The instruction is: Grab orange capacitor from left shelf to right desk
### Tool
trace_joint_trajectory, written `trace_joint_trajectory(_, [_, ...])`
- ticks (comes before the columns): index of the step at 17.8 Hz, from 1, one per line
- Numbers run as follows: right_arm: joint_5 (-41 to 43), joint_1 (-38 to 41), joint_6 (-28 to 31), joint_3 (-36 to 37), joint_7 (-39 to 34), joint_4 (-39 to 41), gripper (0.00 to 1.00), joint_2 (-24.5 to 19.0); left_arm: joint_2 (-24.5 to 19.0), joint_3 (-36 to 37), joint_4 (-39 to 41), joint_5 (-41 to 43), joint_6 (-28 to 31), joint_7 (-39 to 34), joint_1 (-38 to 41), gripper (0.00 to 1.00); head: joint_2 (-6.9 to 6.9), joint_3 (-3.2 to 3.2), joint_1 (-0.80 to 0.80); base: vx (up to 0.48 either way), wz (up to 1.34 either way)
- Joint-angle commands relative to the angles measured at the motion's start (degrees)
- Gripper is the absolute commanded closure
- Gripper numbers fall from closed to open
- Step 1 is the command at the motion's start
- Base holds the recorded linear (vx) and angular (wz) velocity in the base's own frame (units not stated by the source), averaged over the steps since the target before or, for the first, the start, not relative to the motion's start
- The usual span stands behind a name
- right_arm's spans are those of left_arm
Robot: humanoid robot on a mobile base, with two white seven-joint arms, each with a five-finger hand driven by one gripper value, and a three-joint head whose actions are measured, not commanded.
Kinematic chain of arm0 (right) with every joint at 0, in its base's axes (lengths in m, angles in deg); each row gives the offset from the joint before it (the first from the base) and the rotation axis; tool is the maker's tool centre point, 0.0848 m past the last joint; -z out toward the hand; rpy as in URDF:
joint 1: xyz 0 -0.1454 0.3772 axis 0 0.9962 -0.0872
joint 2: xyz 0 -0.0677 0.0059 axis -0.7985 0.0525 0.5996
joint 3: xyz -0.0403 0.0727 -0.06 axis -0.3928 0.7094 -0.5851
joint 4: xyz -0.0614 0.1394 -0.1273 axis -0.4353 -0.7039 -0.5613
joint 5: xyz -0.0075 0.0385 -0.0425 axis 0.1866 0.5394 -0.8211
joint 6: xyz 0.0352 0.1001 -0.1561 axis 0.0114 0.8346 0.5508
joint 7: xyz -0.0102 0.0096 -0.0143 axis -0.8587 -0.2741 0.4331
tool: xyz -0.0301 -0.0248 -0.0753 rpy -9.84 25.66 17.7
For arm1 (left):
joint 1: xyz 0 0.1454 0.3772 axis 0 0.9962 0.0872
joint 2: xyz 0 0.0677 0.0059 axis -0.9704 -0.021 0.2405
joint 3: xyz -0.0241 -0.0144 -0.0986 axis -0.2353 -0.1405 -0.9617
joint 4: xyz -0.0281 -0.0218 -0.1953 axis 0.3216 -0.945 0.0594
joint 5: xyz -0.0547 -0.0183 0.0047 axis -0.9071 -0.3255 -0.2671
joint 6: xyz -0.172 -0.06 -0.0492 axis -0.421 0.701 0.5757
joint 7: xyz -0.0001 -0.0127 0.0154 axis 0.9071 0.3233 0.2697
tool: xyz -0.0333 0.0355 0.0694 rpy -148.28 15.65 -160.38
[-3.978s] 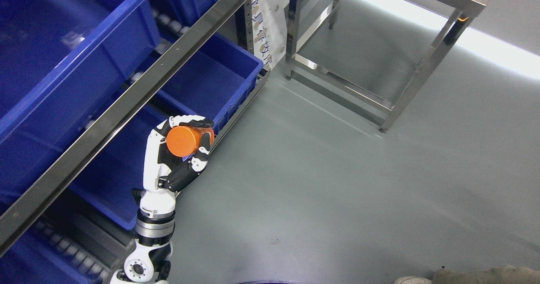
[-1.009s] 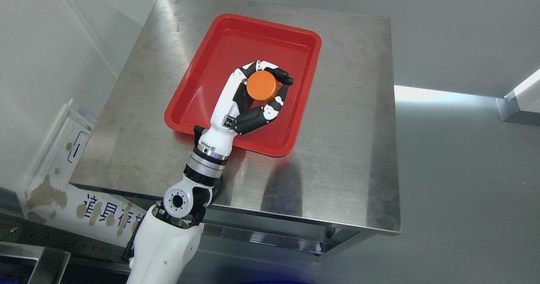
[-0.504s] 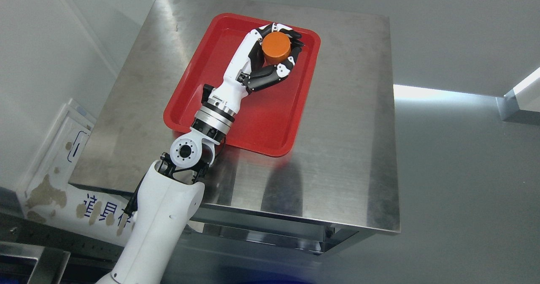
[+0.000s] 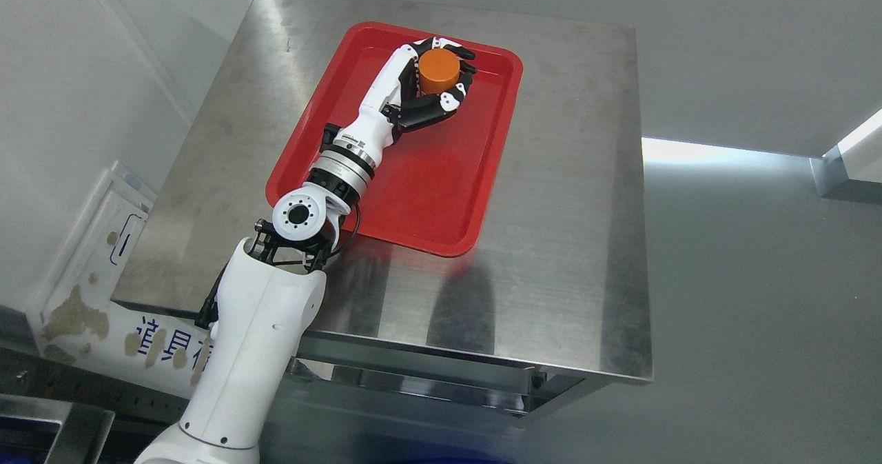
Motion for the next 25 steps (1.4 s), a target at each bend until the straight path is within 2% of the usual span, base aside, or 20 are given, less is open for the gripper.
trace_joint_trajectory(1, [-0.4,1.3,0.0,0.6,0.0,1.0,0.0,1.0,-1.0,-3.1,-2.2,0.3,-0.2,0.5,-0.5,0.77,0.0,0.0,0.0,0.0,0.0])
trace_joint_trajectory(4, [-0.4,1.3,0.0,0.6,0.0,1.0,0.0,1.0,-1.0,-3.1,-2.2,0.3,-0.1,0.5,0.2,0.76,0.0,0.0,0.0,0.0,0.0])
trace_joint_trajectory(6, [-0.4,1.3,0.0,0.6,0.0,1.0,0.0,1.0,-1.0,-3.1,-2.2,0.3,-0.1,0.5,0.5,0.72,0.0,0.0,0.0,0.0,0.0])
trace_joint_trajectory(8, [-0.4,1.2,0.0,0.6,0.0,1.0,0.0,1.0,-1.0,-2.9,-2.2,0.3,0.2,0.6,0.4,0.59,0.0,0.0,0.0,0.0,0.0])
trace_joint_trajectory(10, [-0.4,1.3,0.0,0.6,0.0,1.0,0.0,1.0,-1.0,-3.3,-2.2,0.2,0.2,0.6,0.4,0.54,0.0,0.0,0.0,0.0,0.0])
trace_joint_trajectory(12, [-0.4,1.3,0.0,0.6,0.0,1.0,0.0,1.0,-1.0,-3.7,-1.7,0.2,-0.1,0.6,-0.4,0.39,0.0,0.0,0.0,0.0,0.0])
trace_joint_trajectory(14, [-0.4,1.3,0.0,0.6,0.0,1.0,0.0,1.0,-1.0,-5.1,0.0,0.1,-0.3,0.6,-1.7,0.29,0.0,0.0,0.0,0.0,0.0])
trace_joint_trajectory(16, [-0.4,1.3,0.0,0.6,0.0,1.0,0.0,1.0,-1.0,-8.2,2.6,0.1,-0.3,0.6,-2.5,0.23,0.0,0.0,0.0,0.0,0.0])
trace_joint_trajectory(19, [-0.4,1.3,0.0,0.6,0.0,1.0,0.0,1.0,-1.0,-14.2,7.4,0.0,0.8,0.6,-2.9,0.08,0.0,0.0,0.0,0.0,0.0])
trace_joint_trajectory(20, [-0.4,1.2,0.0,0.6,0.0,1.0,0.0,1.0,-1.0,-18.0,9.4,0.0,2.0,0.6,-2.2,0.05,0.0,0.0,0.0,0.0,0.0])
trace_joint_trajectory(21, [-0.4,1.3,0.0,0.6,0.0,1.0,0.0,1.0,-1.0,-21.0,11.7,0.0,3.6,0.6,-1.0,0.05,0.0,0.0,0.0,0.0,0.0])
trace_joint_trajectory(25, [-0.4,1.3,0.0,0.6,0.0,1.0,0.0,1.0,-1.0,-28.1,12.3,-1.0,4.0,0.6,4.3,0.04,0.0,0.0,0.0,0.0,0.0])
